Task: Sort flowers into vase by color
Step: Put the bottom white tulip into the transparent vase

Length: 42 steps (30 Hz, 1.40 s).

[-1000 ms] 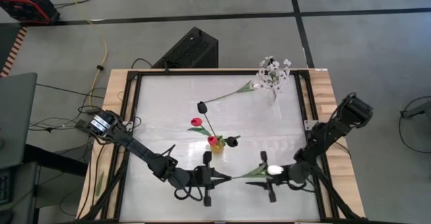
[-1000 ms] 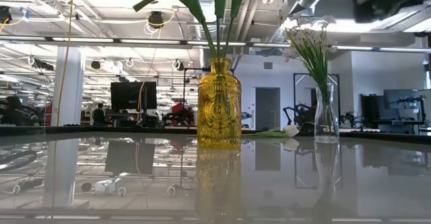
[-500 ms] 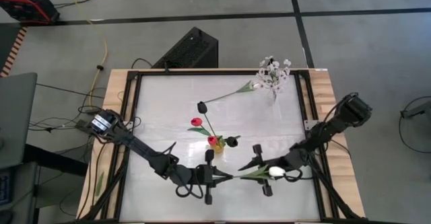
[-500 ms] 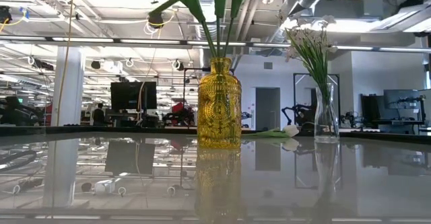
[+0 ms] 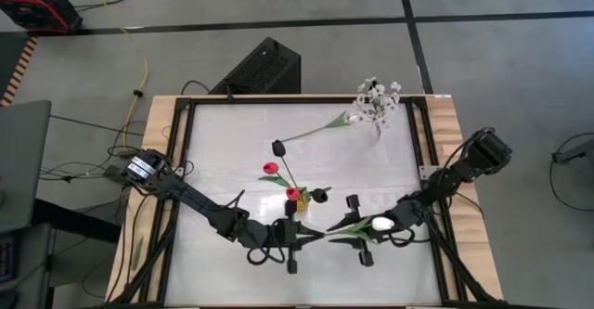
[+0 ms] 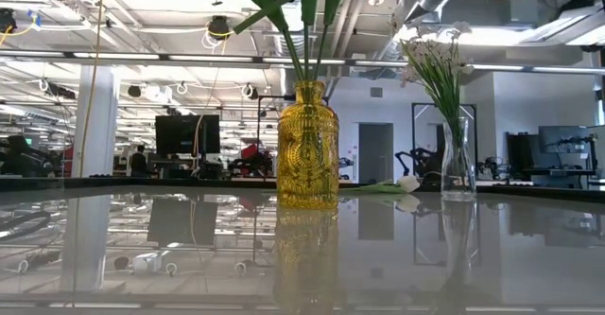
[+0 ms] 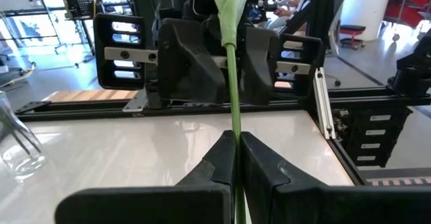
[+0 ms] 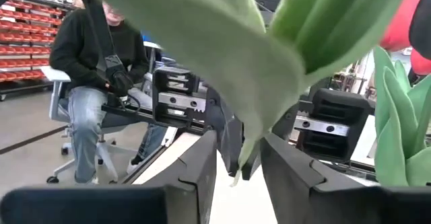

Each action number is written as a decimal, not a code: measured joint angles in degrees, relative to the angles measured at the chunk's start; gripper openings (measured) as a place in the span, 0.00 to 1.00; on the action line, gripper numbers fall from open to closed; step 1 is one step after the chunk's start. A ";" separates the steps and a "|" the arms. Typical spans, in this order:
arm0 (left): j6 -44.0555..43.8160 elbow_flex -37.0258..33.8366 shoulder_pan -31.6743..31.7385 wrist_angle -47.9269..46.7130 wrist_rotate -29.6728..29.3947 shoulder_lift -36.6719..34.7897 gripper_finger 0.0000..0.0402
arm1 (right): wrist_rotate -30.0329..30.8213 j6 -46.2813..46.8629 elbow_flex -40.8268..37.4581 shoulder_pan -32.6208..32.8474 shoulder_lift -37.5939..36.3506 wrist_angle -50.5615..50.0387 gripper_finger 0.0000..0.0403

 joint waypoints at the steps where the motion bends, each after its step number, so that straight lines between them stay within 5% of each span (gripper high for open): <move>1: 0.00 0.01 0.00 0.06 0.01 0.00 0.00 | 0.00 -0.55 0.00 0.04 0.00 0.03 0.31; 8: -0.52 0.01 0.21 0.16 0.04 0.00 0.03 | 0.07 -1.11 -0.02 0.04 0.00 0.85 0.07; 15: 1.91 0.06 -0.07 -2.48 -1.74 0.04 0.21 | 3.98 -0.17 -0.02 1.20 -4.47 -4.15 0.06; 19: 2.85 0.06 -1.54 -5.53 -9.68 -0.52 0.32 | 11.86 0.93 -0.02 4.12 -15.13 -22.96 0.05; 24: 1.56 0.06 -3.81 -11.47 -18.32 -1.99 0.39 | 17.75 14.77 -0.02 5.74 -34.67 -55.70 0.06; 32: -3.57 0.04 -4.56 -15.45 -18.48 -1.99 0.39 | 24.32 29.90 4.74 1.50 -63.05 -96.24 0.06; 37: -4.63 0.04 -4.55 -16.14 -18.15 -1.99 0.39 | 31.67 30.72 14.69 -4.73 -70.26 -112.06 0.05; 42: -4.76 0.04 -4.00 -16.10 -18.05 -1.99 0.39 | 30.99 38.14 23.81 -12.13 -70.20 -128.05 0.05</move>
